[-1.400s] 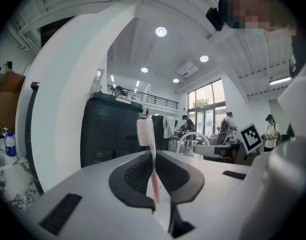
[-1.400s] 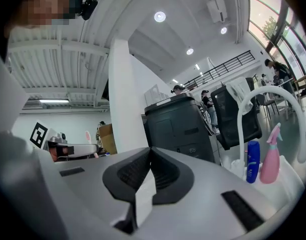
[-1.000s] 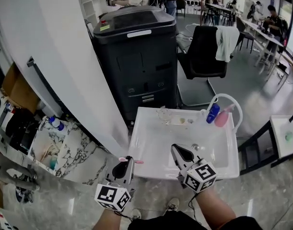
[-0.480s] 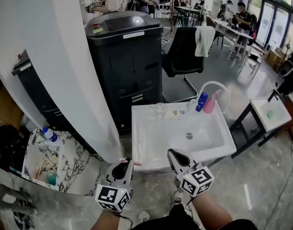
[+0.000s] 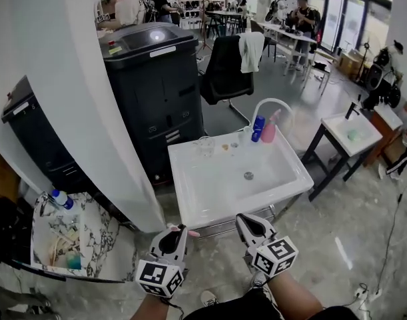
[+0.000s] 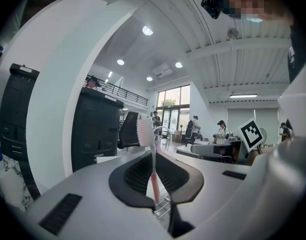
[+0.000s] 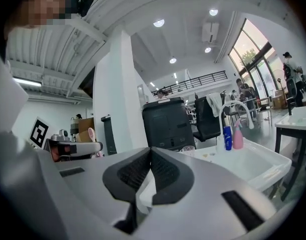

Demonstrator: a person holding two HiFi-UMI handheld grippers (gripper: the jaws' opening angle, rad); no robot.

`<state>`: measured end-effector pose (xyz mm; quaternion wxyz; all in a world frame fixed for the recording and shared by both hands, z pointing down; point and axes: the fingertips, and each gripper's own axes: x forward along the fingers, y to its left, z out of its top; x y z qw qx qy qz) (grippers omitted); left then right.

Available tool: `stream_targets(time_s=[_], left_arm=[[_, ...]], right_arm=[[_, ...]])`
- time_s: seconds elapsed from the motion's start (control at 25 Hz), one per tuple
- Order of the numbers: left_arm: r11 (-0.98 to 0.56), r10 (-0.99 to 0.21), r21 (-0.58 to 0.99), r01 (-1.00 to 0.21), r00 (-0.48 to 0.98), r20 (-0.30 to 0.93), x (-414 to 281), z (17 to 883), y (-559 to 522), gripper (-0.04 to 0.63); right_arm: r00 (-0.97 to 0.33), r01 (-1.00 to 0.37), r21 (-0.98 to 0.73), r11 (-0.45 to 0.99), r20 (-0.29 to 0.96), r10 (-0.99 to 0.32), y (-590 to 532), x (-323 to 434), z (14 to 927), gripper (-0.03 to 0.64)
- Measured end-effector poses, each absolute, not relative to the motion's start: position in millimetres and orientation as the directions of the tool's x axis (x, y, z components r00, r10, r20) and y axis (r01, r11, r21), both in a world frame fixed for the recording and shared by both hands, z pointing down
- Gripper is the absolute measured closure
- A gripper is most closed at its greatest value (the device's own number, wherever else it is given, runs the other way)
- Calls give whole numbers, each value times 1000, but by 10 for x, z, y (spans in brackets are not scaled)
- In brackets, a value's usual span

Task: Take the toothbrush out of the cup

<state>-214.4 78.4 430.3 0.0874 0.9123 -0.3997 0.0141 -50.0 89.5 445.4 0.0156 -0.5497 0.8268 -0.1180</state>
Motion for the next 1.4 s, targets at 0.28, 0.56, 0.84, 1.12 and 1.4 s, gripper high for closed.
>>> stream_targets(time_s=[0.28, 0.56, 0.84, 1.12, 1.4], left_arm=[[-690, -708, 115, -715, 699, 100, -2051, 4270, 990, 560], [-701, -697, 116, -703, 711, 94, -1956, 4255, 1053, 560], [-709, -690, 110, -696, 718, 98, -1916, 4241, 1059, 560], [-707, -690, 118, -697, 717, 98, -1898, 4239, 1054, 560], [-709, -688, 122, -694, 720, 97, -1883, 4228, 1095, 560]], right_arm=[[-363, -922, -182, 342, 96, -927, 1118, -417, 4331, 600], [-354, -925, -178, 334, 94, -930, 1205, -341, 4331, 600], [-350, -927, -181, 330, 93, -932, 1227, -318, 4334, 600], [-351, -926, -180, 331, 97, -931, 1232, -298, 4337, 600], [-351, -927, -176, 332, 96, -931, 1277, -288, 4319, 600]])
